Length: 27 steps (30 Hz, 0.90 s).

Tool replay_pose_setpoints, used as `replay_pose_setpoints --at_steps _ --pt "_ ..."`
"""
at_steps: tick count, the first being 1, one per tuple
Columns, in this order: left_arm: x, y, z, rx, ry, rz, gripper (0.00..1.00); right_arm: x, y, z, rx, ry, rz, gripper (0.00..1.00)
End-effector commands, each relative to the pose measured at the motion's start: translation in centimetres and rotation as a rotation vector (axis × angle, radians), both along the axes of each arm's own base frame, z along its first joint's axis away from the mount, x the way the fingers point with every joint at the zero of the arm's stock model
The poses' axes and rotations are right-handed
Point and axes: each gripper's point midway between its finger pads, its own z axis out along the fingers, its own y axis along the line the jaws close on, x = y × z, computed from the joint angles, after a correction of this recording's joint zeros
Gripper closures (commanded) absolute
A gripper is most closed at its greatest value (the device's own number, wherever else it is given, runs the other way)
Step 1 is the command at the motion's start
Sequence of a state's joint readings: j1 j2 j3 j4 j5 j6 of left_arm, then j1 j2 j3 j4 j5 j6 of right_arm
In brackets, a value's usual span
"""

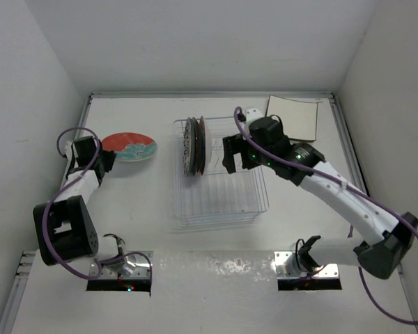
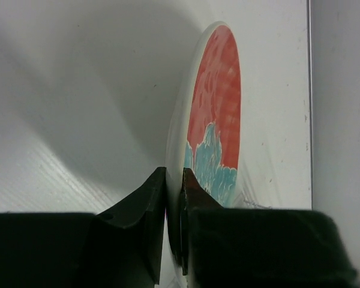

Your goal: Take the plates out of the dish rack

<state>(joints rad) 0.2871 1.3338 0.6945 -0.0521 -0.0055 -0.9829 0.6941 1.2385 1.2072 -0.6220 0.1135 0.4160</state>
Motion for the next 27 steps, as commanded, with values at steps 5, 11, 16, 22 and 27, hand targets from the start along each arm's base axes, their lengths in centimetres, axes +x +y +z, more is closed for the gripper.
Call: replay_pose_setpoints --at_steps 5,11,16,22,27 --pt "4.0 -0.3 0.4 -0.040 -0.122 -0.018 0.68 4.7 2.0 2.8 -0.129 -0.093 -0.143 0.01" --pt "4.9 0.1 -1.0 -0.033 -0.039 -0.033 0.34 7.7 3.8 2.7 -0.228 -0.090 -0.199 0.01" --pt "5.9 -0.3 -2.5 -0.059 0.069 -0.087 0.17 9.5 6.1 2.3 -0.288 -0.107 -0.233 0.01" --pt "7.4 -2.5 -3.3 -0.063 0.162 -0.226 0.00 11.5 6.6 1.8 -0.335 -0.167 -0.340 0.06" --pt "6.3 -1.8 -3.2 0.017 0.334 -0.219 0.00 12.2 7.1 1.2 -0.335 -0.177 -0.357 0.18"
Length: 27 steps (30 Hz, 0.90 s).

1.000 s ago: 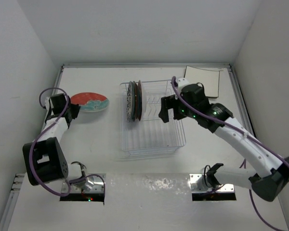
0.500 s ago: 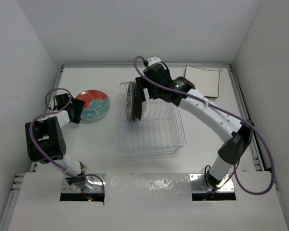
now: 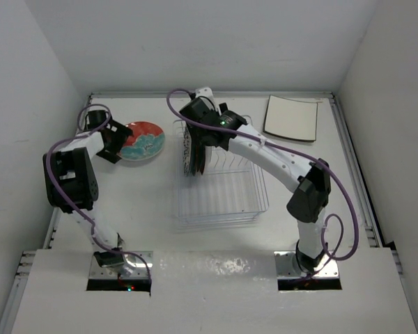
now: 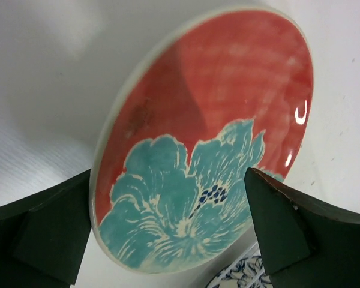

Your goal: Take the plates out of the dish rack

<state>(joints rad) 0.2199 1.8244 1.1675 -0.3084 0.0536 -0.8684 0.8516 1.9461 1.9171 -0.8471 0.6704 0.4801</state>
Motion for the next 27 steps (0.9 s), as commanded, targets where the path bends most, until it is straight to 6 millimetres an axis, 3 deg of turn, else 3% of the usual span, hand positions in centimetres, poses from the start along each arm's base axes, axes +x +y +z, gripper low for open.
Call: replay_pose_setpoints --at_steps 1,7,13,16,17,21,27 --pt "-1.2 0.0 1.5 0.062 0.064 -0.035 0.00 1.3 0.1 2.4 0.034 -0.086 -0.057 0.20" --pt "-3.3 1.7 2.5 0.116 0.126 0.035 0.00 2.1 0.6 1.5 0.012 -0.079 -0.073 0.28" --pt "-4.7 2.3 5.6 0.133 0.091 0.041 0.00 3.1 0.7 0.5 -0.032 -0.093 -0.097 0.38" --pt "-5.2 2.4 9.8 0.196 -0.010 0.006 0.00 3.4 0.8 0.2 -0.049 -0.097 -0.101 0.49" --pt "-5.7 2.3 12.2 0.223 -0.073 -0.006 0.00 3.5 0.8 -0.3 -0.059 -0.093 -0.103 0.51" --pt "-8.7 1.9 17.6 0.356 -0.225 -0.095 0.00 3.6 0.7 -1.2 -0.080 -0.084 -0.110 0.75" --pt "-12.5 1.8 19.9 0.479 -0.329 -0.130 0.00 3.3 0.5 -0.4 -0.073 -0.124 -0.137 0.91"
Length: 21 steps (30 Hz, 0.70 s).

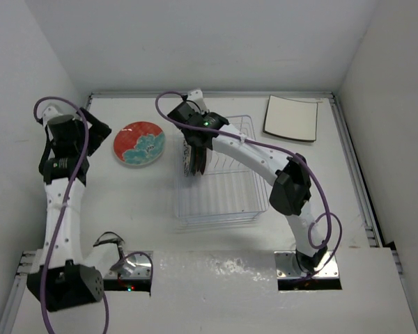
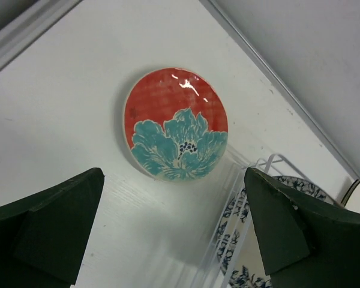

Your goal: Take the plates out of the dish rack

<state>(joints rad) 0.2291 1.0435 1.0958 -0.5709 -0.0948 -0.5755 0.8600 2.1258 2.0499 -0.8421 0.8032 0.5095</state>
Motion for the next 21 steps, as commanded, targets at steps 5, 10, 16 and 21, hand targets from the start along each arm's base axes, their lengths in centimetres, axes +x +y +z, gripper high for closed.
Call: replay_pose_setpoints --at_steps 5,10,16,21 --pt "-1.9 -1.5 -1.6 0.069 -0.060 -0.123 0.00 0.3 -0.9 4.4 0.005 -0.130 -0.071 1.00" --pt "-1.9 -3.0 -3.0 0.053 -0.084 -0.212 0.00 0.7 -1.3 6.8 0.011 -0.186 -0.092 1.00" --pt "-2.7 -3.2 -2.6 0.085 -0.107 -0.227 0.00 1.1 -2.3 11.1 0.004 -0.274 -0.126 1.00" --pt "-2.7 -3.4 -2.8 0.080 -0.106 -0.241 0.00 0.5 -4.1 14.4 -0.011 -0.331 -0.154 1.00"
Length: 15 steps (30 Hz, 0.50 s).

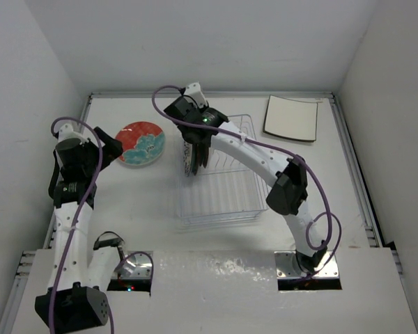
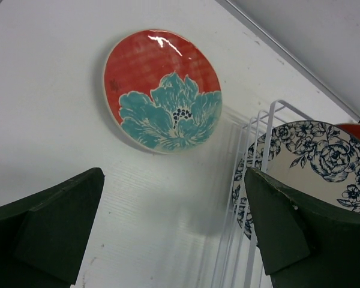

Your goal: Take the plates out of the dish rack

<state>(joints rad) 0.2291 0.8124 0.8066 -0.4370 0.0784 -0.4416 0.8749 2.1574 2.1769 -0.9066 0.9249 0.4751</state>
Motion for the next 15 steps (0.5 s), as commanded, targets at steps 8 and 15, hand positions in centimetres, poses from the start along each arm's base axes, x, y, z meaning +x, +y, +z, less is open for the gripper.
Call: replay_pose_setpoints --at_steps 8,15 --pt "1.0 -3.6 2.7 -0.037 -0.144 -0.217 0.00 -2.9 -7.4 16.1 0.067 -0.310 -0.125 1.00" --pt "-0.5 -10.7 6.6 -0.171 -0.344 -0.630 0.00 -6.8 -8.8 20.0 0.276 -0.310 0.034 1.00"
